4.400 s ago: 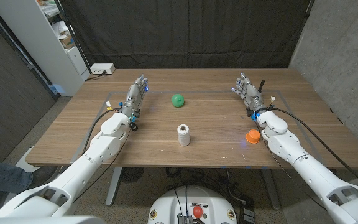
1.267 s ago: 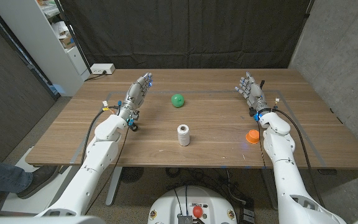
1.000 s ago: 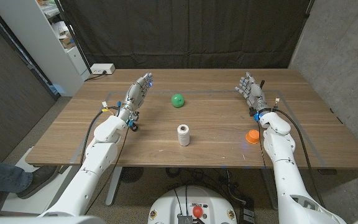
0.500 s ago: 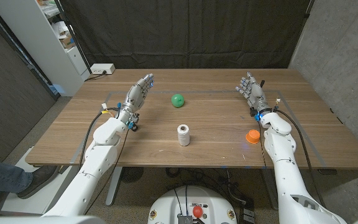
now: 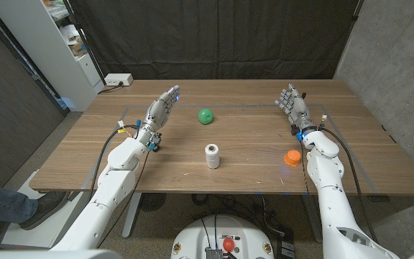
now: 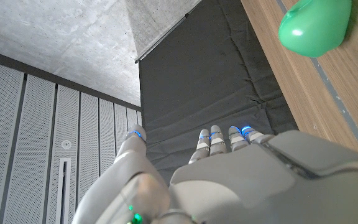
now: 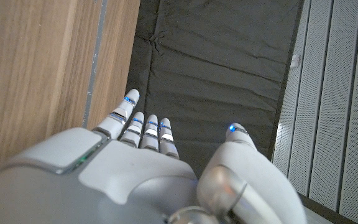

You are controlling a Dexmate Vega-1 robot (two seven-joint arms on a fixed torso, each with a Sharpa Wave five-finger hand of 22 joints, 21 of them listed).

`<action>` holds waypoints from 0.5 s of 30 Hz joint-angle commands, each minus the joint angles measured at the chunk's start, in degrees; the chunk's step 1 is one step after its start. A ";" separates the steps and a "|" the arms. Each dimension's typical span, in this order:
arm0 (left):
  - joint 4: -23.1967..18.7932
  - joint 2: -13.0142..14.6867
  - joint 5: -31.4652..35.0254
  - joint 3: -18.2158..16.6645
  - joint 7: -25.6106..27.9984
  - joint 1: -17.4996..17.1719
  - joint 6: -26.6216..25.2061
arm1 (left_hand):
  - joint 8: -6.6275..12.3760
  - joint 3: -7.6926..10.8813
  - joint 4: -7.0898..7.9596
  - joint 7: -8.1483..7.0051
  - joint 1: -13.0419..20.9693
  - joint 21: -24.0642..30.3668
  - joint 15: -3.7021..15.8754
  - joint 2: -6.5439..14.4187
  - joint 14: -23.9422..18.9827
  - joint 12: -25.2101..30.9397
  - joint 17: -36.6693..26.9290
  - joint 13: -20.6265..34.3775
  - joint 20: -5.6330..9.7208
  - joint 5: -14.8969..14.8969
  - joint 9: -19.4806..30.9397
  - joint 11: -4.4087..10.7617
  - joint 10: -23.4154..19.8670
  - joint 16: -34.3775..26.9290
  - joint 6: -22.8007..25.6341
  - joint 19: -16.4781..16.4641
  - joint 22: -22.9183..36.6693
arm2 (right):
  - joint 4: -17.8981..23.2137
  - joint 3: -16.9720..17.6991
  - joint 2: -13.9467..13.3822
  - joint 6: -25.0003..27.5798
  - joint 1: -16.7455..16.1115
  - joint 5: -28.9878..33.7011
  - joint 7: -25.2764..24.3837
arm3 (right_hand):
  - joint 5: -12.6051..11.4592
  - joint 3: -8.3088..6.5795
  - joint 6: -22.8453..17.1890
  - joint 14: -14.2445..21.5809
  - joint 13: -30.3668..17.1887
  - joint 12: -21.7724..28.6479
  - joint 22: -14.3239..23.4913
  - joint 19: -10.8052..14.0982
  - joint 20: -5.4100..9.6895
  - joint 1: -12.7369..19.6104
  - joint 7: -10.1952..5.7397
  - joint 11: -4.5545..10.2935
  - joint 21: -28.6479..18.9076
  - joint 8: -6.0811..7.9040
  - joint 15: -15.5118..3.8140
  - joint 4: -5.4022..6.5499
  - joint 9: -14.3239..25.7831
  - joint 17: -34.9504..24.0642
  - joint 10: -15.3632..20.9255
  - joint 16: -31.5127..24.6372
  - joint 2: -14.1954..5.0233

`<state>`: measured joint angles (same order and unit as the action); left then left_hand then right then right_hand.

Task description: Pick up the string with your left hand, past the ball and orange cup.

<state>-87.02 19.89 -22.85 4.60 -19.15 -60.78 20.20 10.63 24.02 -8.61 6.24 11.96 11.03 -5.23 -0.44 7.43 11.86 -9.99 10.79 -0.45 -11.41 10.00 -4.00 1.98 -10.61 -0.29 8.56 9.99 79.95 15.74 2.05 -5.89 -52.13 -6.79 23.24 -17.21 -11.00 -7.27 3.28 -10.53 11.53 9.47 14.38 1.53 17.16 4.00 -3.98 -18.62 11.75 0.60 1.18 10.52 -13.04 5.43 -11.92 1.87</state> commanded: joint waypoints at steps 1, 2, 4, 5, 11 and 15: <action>-1.42 1.32 0.71 0.69 0.64 -1.04 0.31 | 0.42 0.45 0.08 0.01 0.69 0.11 -0.20 0.25 -0.04 0.35 -0.31 0.15 -0.18 0.36 0.24 -0.22 -0.46 -0.27 0.38 0.24 0.24 | 0.29 0.07 0.26 -0.37 -0.10 -0.17 -0.17 | -0.53 0.04 -0.50 0.32 -0.32 -0.24 0.14 0.64 0.09 0.22 0.08 0.09 0.42 -0.30 0.22 -0.09 0.32 0.06 0.46 0.01 -0.19; -1.38 1.39 0.90 0.72 0.76 -1.07 0.51 | 0.42 0.45 0.08 0.04 0.70 0.12 -0.17 0.25 -0.03 0.37 -0.31 0.15 -0.16 0.36 0.24 -0.19 -0.50 -0.26 0.40 0.21 0.24 | 0.17 0.14 0.36 -0.48 -0.04 -0.34 -0.14 | -0.54 0.05 -0.49 0.33 -0.32 -0.24 0.14 0.66 0.07 0.22 0.10 0.10 0.43 -0.31 0.21 -0.10 0.32 0.07 0.47 0.01 -0.20; -1.42 1.49 0.77 0.74 0.65 -1.18 0.86 | 0.50 0.44 0.08 0.09 0.73 0.11 -0.22 0.25 -0.04 0.38 -0.31 0.15 -0.21 0.38 0.24 -0.25 -0.55 -0.26 0.63 0.23 0.24 | -0.07 0.22 0.55 -0.73 0.08 -0.55 -0.17 | -0.54 0.06 -0.54 0.30 -0.32 -0.24 0.14 0.67 0.07 0.21 0.00 0.08 0.47 -0.29 0.22 -0.10 0.32 0.08 0.48 0.02 -0.20; -1.49 1.68 0.77 0.78 0.45 -1.21 1.00 | 0.52 0.44 0.08 0.08 0.74 0.11 -0.20 0.25 -0.04 0.38 -0.31 0.15 -0.23 0.39 0.24 -0.25 -0.56 -0.26 0.67 0.23 0.24 | -0.13 0.19 0.57 -0.78 0.11 -0.51 -0.21 | -0.55 0.07 -0.53 0.32 -0.32 -0.24 0.14 0.69 0.06 0.21 0.02 0.12 0.51 -0.30 0.21 -0.10 0.32 0.09 0.49 0.01 -0.20; -2.83 2.67 1.89 1.00 0.99 -1.81 2.07 | 0.56 0.42 0.08 0.07 0.80 0.13 -0.15 0.24 -0.12 0.40 -0.31 0.15 -0.24 0.43 0.24 -0.28 -0.62 -0.27 0.85 0.20 0.24 | -0.26 0.06 0.61 -1.12 0.26 -0.27 -0.38 | -0.57 0.12 -0.52 0.35 -0.32 -0.26 0.14 0.76 0.05 0.19 0.04 0.15 0.69 -0.33 0.20 -0.12 0.32 0.14 0.48 0.00 -0.22; -2.88 3.01 1.92 1.33 0.85 -2.09 3.03 | 0.53 0.40 0.07 0.08 0.86 0.16 -0.13 0.23 -0.14 0.37 -0.31 0.16 -0.24 0.46 0.24 -0.28 -0.58 -0.27 0.86 0.16 0.24 | -0.24 0.05 0.68 -1.35 0.26 -0.15 -0.57 | -0.58 0.15 -0.51 0.33 -0.32 -0.27 0.15 0.80 0.05 0.18 0.07 0.04 0.79 -0.34 0.22 -0.13 0.32 0.17 0.48 0.01 -0.22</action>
<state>-88.80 21.62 -21.68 5.31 -18.55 -62.00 21.43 10.63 24.02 -8.61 6.35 12.26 11.03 -5.22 -0.14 7.44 11.86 -9.99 10.79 -0.53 -10.92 10.00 -4.20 1.77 -10.61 0.22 8.65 9.99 79.98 15.82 2.48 -6.64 -52.10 -7.07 23.05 -17.21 -11.01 -7.27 3.28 -10.53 11.53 9.47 14.91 1.65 17.16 4.00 -3.78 -18.17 11.37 0.60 1.18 10.52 -12.77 5.63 -11.92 1.87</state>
